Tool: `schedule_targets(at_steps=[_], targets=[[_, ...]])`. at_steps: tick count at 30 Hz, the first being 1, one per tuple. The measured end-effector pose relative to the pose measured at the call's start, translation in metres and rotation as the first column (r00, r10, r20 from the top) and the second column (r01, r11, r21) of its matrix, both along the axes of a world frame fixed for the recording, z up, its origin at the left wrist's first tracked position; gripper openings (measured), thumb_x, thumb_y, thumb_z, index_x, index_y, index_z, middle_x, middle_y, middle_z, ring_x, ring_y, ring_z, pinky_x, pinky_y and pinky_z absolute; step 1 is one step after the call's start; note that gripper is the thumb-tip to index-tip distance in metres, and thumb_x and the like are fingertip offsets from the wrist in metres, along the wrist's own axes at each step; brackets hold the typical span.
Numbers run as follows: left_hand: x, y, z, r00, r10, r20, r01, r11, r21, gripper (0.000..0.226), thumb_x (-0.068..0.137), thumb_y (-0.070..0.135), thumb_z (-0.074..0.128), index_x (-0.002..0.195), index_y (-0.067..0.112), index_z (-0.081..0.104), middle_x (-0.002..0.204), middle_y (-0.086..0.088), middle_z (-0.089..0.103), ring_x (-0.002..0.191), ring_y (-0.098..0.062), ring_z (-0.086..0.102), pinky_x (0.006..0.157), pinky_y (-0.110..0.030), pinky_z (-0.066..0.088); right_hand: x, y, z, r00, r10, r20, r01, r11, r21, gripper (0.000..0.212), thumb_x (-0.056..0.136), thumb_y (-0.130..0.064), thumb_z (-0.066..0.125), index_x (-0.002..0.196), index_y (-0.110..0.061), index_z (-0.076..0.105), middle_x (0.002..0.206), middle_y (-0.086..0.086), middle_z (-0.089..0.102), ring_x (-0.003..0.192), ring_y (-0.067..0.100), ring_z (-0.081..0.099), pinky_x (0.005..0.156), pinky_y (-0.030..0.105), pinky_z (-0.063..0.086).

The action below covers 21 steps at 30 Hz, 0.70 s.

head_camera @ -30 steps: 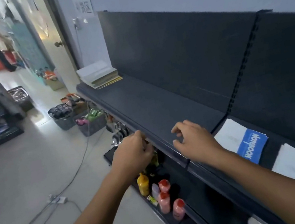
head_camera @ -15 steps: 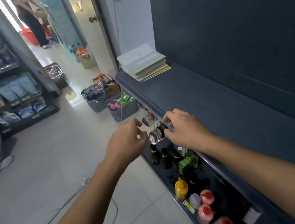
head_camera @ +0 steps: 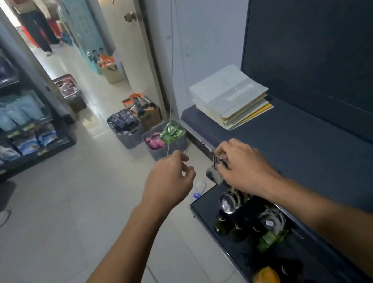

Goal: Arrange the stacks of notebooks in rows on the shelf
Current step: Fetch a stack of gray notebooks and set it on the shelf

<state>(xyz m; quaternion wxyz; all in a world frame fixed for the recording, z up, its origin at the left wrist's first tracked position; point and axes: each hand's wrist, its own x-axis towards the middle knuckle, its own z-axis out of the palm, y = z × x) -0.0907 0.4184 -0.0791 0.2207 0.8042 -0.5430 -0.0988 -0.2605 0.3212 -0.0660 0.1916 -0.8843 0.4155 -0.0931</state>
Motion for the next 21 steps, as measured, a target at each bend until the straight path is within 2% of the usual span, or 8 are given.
schedule_targets(at_steps=[5, 9, 17, 21], targets=[[0.066, -0.046, 0.013, 0.99, -0.141, 0.014, 0.141, 0.99, -0.003, 0.025, 0.094, 0.034, 0.054, 0.115, 0.022, 0.061, 0.091, 0.014, 0.061, 0.095, -0.016, 0.062, 0.082, -0.037, 0.054, 0.049, -0.028, 0.006, 0.99, -0.138, 0.011, 0.138, 0.99, -0.007, 0.023, 0.094, -0.034, 0.056, 0.117, -0.031, 0.055, 0.118, -0.011, 0.054, 0.092, 0.014, 0.063, 0.085, 0.042, 0.055], [0.096, -0.087, 0.023, 0.971, -0.237, 0.023, 0.238, 0.971, -0.028, 0.022, 0.094, 0.031, 0.055, 0.111, 0.019, 0.062, 0.097, 0.007, 0.066, 0.091, -0.015, 0.062, 0.081, -0.038, 0.055, 0.069, -0.049, 0.01, 0.965, -0.258, 0.046, 0.259, 0.966, -0.003, 0.024, 0.095, -0.035, 0.056, 0.118, -0.032, 0.055, 0.114, -0.013, 0.054, 0.091, 0.013, 0.06, 0.084, 0.04, 0.053], [0.112, -0.179, 0.032, 0.903, -0.428, 0.034, 0.429, 0.904, -0.003, 0.026, 0.096, 0.035, 0.054, 0.117, 0.021, 0.061, 0.105, 0.003, 0.068, 0.093, -0.016, 0.065, 0.084, -0.039, 0.057, 0.082, -0.107, 0.002, 0.906, -0.42, 0.058, 0.421, 0.907, -0.008, 0.022, 0.093, -0.031, 0.054, 0.114, -0.027, 0.055, 0.113, -0.008, 0.055, 0.093, 0.021, 0.062, 0.079, 0.04, 0.052], [0.108, -0.231, 0.037, 0.849, -0.524, 0.065, 0.525, 0.851, 0.001, 0.027, 0.097, 0.035, 0.053, 0.119, 0.023, 0.061, 0.103, 0.008, 0.068, 0.09, -0.012, 0.065, 0.083, -0.038, 0.056, 0.08, -0.138, -0.002, 0.861, -0.5, 0.093, 0.502, 0.865, -0.007, 0.024, 0.091, -0.025, 0.055, 0.114, -0.021, 0.057, 0.113, -0.004, 0.056, 0.095, 0.022, 0.06, 0.077, 0.041, 0.053]])
